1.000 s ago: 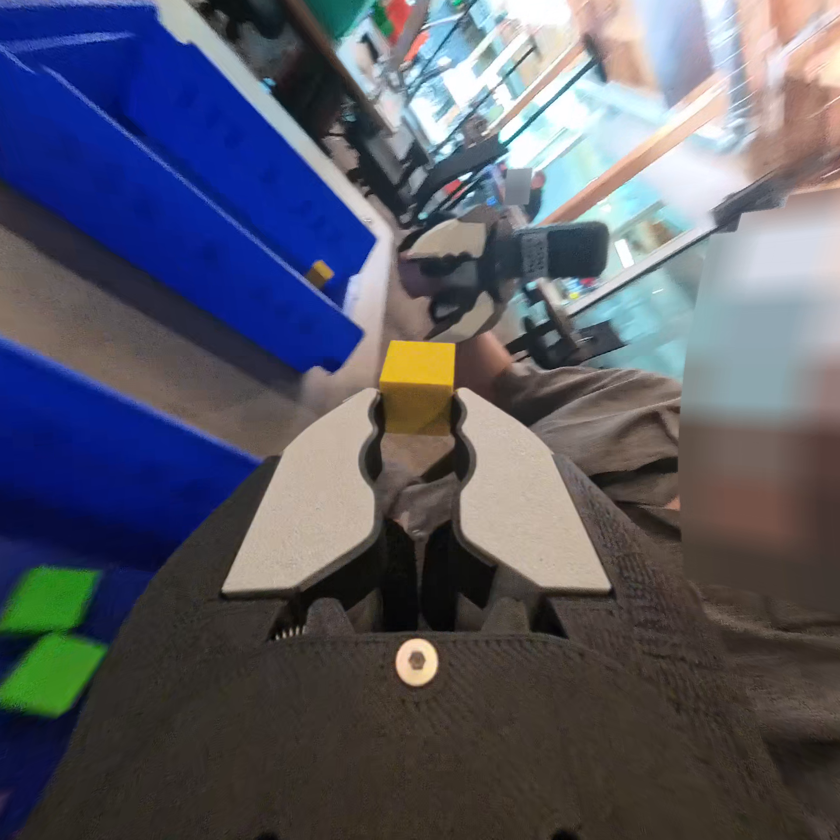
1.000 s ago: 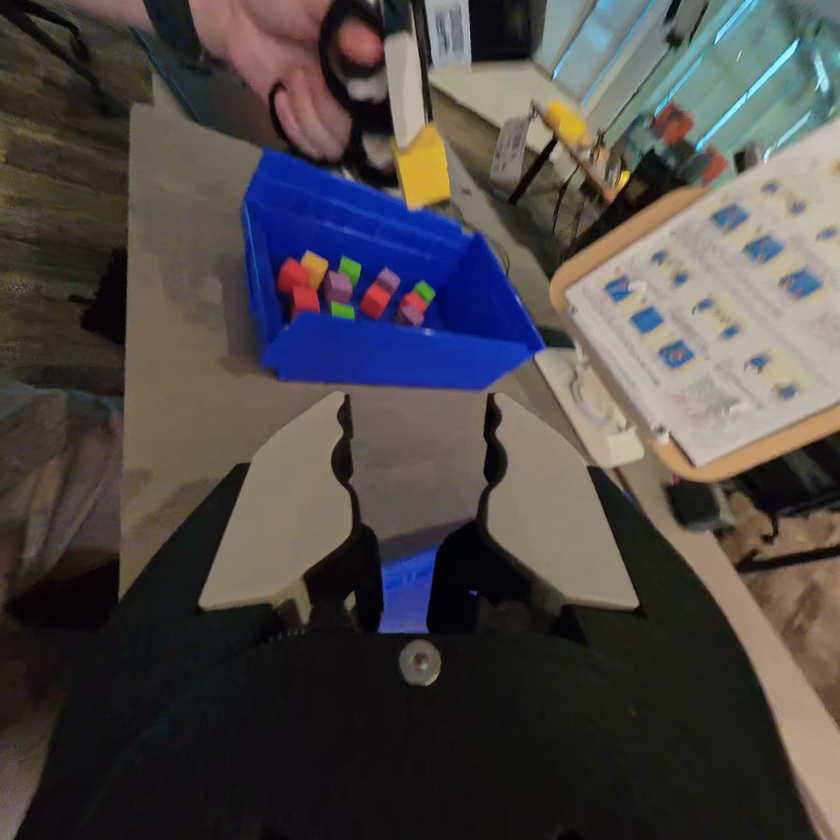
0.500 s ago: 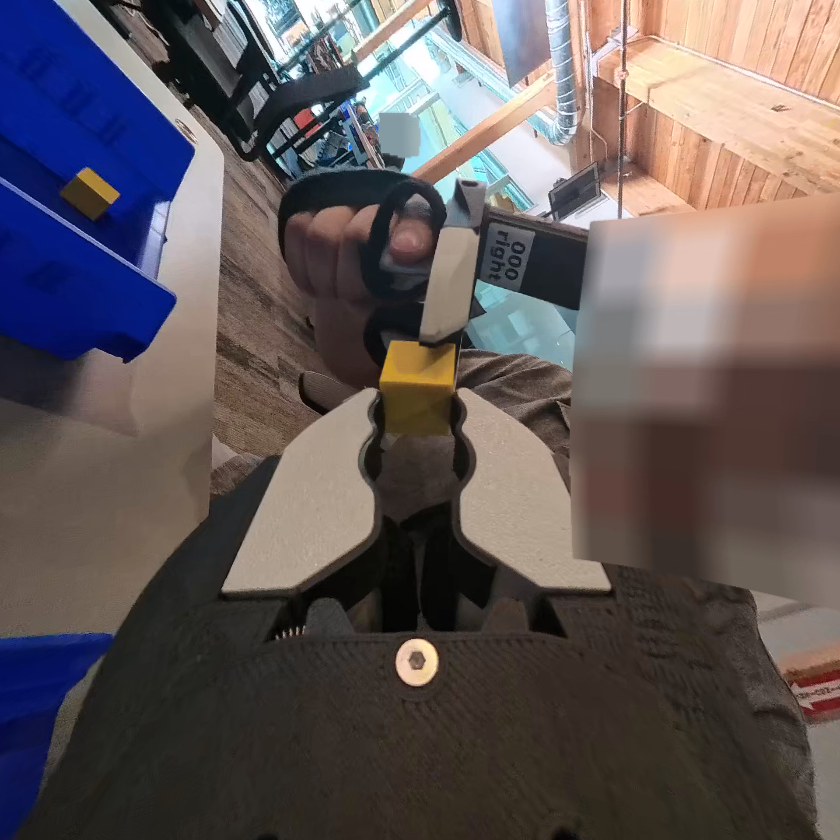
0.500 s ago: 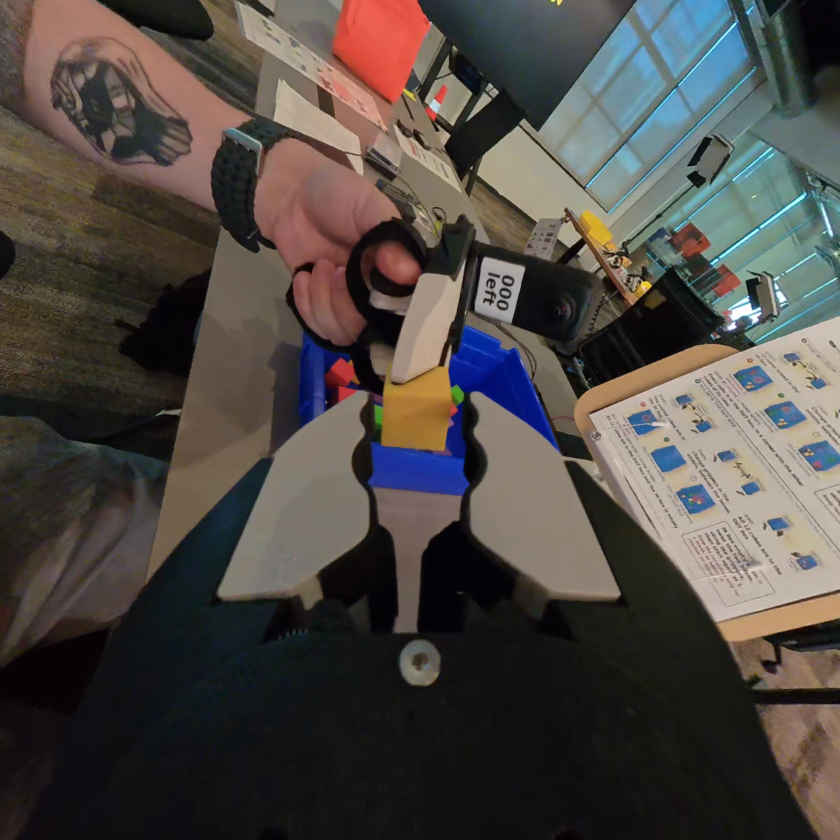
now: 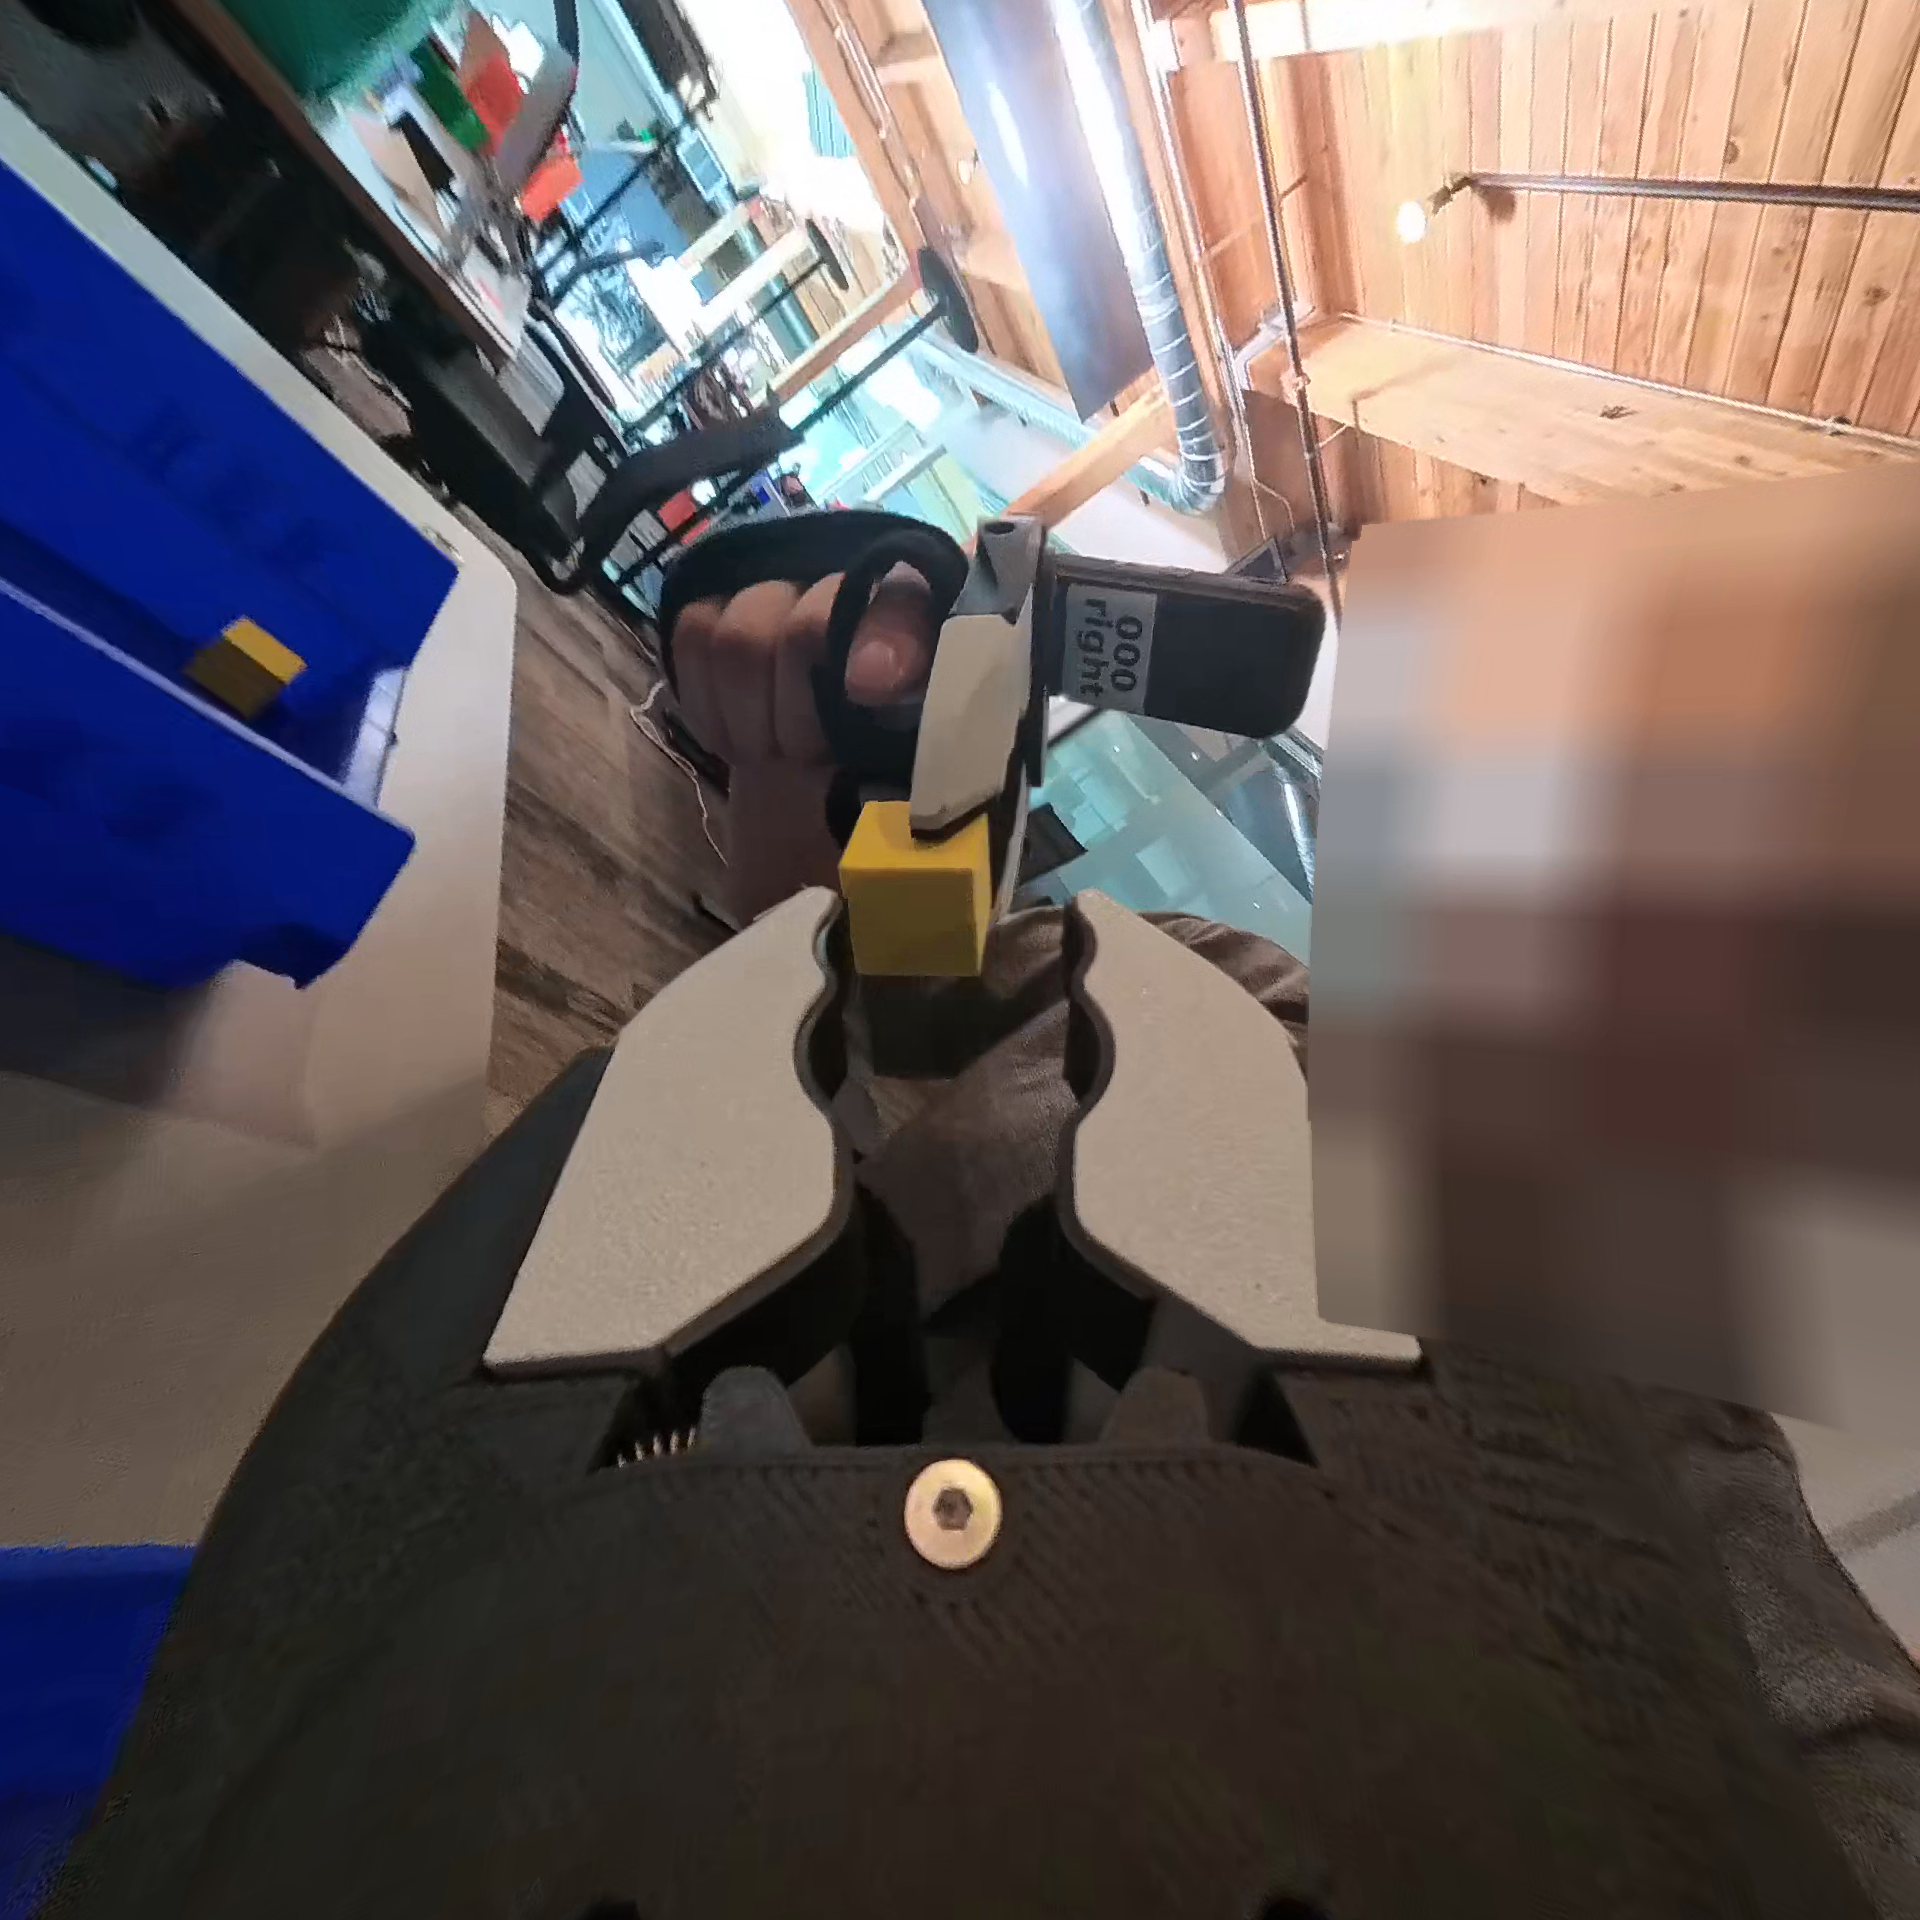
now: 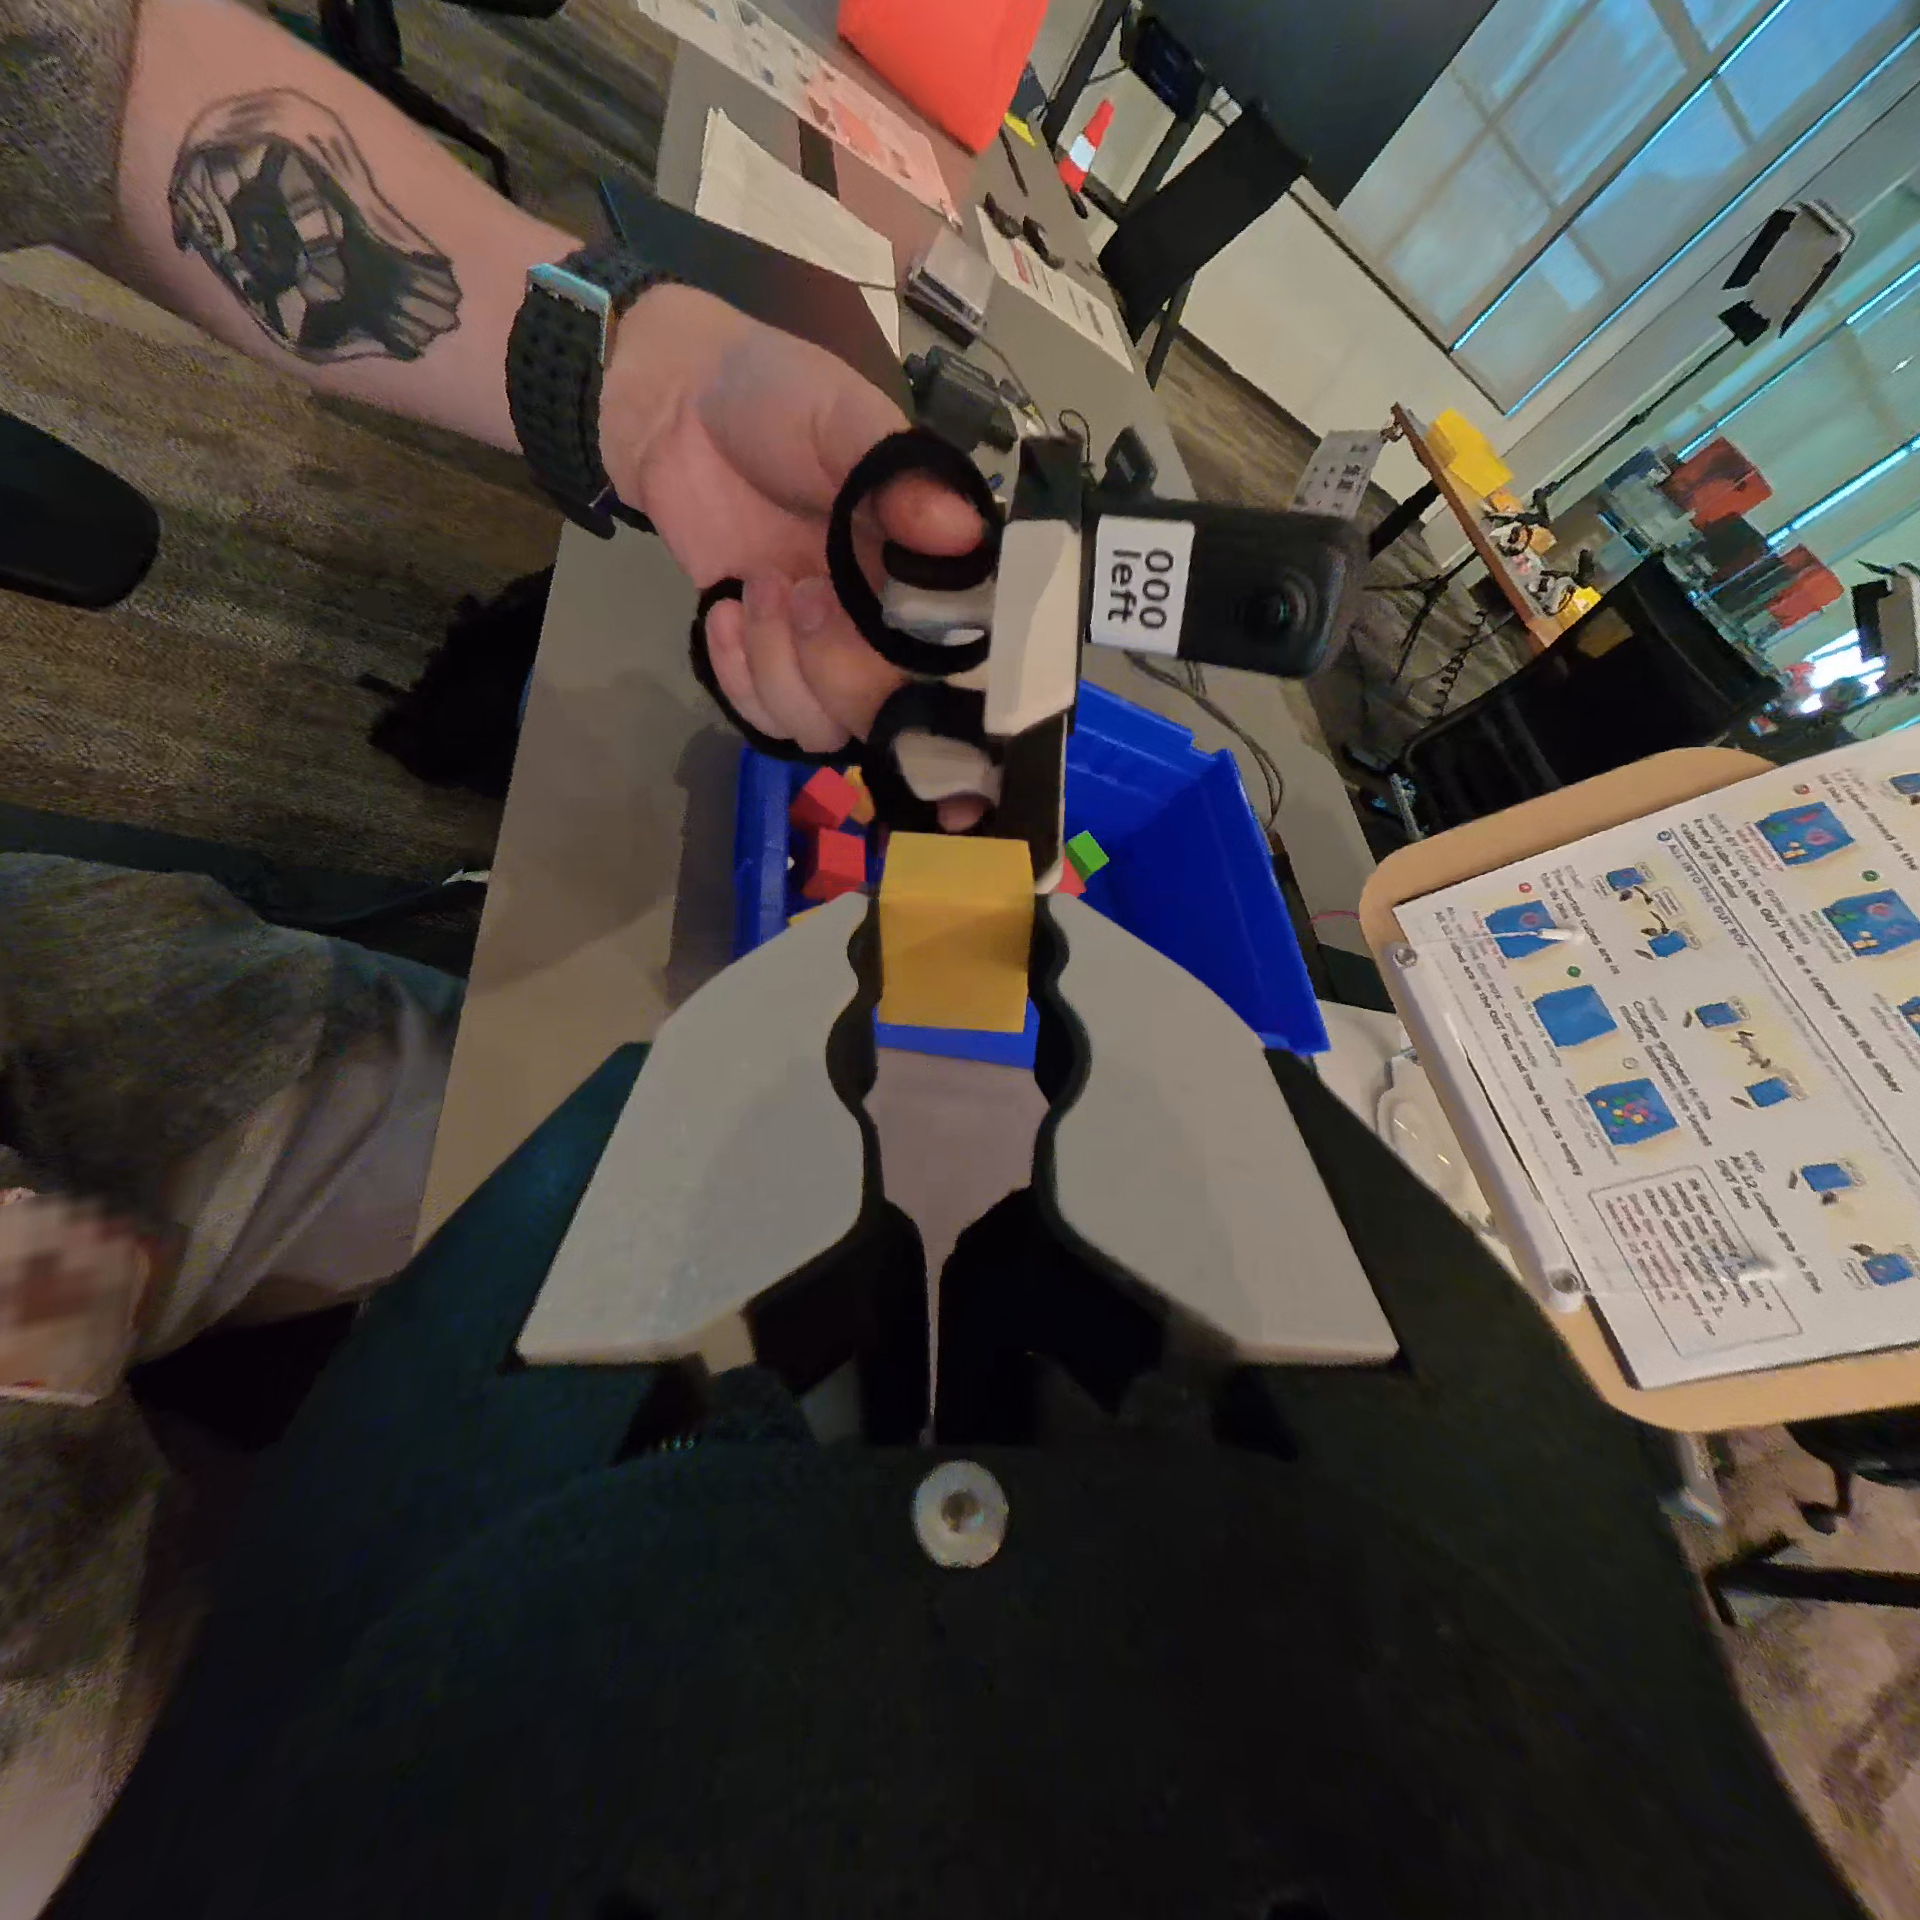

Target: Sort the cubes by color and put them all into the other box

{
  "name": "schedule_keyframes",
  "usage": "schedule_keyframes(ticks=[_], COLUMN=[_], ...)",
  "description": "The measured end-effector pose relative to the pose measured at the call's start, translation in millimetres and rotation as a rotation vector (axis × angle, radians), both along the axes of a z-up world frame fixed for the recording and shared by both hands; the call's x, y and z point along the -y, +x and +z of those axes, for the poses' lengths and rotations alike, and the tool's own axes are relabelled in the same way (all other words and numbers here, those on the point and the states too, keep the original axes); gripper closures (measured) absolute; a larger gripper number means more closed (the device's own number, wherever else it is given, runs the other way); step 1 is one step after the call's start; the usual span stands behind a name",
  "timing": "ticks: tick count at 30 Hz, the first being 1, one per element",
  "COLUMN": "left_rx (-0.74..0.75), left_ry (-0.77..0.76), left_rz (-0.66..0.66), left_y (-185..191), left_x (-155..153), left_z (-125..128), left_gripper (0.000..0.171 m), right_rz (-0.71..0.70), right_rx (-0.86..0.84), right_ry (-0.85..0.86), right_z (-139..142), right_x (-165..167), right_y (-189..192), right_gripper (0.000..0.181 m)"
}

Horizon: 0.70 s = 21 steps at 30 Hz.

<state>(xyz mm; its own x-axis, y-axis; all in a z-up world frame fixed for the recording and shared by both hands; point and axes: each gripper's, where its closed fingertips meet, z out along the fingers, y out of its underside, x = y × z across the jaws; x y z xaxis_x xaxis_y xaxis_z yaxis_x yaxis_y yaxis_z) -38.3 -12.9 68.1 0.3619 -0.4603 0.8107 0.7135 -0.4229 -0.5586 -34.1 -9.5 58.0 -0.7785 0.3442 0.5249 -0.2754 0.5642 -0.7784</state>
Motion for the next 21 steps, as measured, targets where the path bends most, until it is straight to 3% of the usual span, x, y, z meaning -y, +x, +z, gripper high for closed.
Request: schedule_keyframes(ticks=[1, 4, 7, 11, 14, 21], left_rx=[-0.002, -0.014, -0.121, -0.251, -0.302, -0.307], left_ry=[0.008, 0.027, -0.011, -0.072, -0.071, -0.062], left_rz=[0.007, 0.038, 0.127, 0.222, 0.295, 0.335], left_y=[-2, -12, -25, -38, -47, -50], left_x=[0, 3, 12, 27, 37, 47], left_z=[2, 9, 3, -11, -14, -21], left_gripper=[0.135, 0.138, 0.142, 0.145, 0.145, 0.149], right_rz=[-0.011, -0.090, -0.243, -0.415, -0.468, -0.508], right_rx=[0.000, -0.008, 0.117, 0.462, 0.660, 0.899], right_ry=[0.013, 0.093, 0.215, 0.403, 0.595, 0.828], right_z=[1, 2, -13, -76, -131, -189], right_x=[-5, -36, -104, -196, -249, -292], right_y=[0, -1, -12, -22, -18, -13], right_gripper=[0.154, 0.154, 0.155, 0.154, 0.154, 0.154])
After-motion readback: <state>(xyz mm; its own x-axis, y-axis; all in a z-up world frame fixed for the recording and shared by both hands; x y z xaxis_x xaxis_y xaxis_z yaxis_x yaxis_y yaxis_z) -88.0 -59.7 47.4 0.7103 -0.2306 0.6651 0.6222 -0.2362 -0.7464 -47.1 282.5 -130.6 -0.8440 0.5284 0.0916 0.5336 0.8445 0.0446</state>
